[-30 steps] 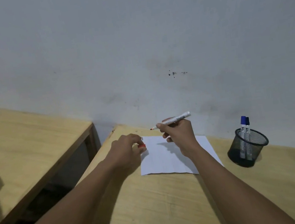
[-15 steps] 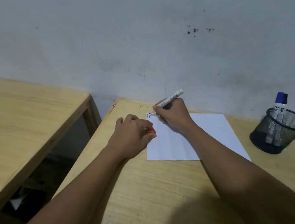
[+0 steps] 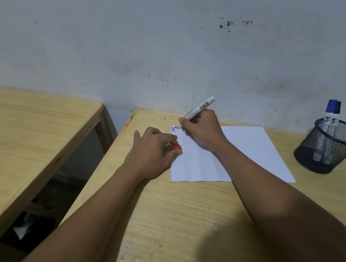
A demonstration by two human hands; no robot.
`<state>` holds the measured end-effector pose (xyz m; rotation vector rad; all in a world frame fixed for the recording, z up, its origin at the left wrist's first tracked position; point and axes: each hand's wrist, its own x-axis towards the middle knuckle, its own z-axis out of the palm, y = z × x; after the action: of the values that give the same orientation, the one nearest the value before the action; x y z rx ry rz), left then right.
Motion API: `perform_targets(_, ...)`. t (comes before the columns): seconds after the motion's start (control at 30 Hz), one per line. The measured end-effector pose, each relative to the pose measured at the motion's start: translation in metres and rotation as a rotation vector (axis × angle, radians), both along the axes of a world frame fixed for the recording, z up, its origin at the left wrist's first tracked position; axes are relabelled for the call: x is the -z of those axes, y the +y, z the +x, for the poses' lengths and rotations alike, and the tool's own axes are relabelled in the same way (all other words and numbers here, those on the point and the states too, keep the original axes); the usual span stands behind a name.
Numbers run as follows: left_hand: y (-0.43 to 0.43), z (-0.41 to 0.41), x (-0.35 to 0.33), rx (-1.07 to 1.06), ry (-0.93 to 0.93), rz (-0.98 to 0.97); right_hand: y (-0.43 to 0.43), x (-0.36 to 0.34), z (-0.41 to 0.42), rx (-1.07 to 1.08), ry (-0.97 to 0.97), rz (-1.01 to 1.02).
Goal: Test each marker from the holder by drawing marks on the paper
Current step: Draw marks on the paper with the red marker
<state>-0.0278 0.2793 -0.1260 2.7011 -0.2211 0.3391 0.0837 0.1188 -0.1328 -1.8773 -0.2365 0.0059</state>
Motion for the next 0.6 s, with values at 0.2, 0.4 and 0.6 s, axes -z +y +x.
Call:
perform_targets(0.2, 0.0013, 0.0008, 0.0027, 0.001, 0.013, -0.018, 0.0006, 0.0033, 0.0025, 0.001, 0.0, -0.025)
perform_targets(0.4, 0.0023, 0.0036, 0.0063, 0.0, 0.014, -0.031, 0.0011, 0.0027, 0.0013, 0.004, -0.022, -0.047)
perform_targets(0.6, 0.0029, 0.0043, 0.0066, -0.003, 0.003, -0.045, 0.0015, 0.0006, 0.0001, 0.003, -0.04, -0.078)
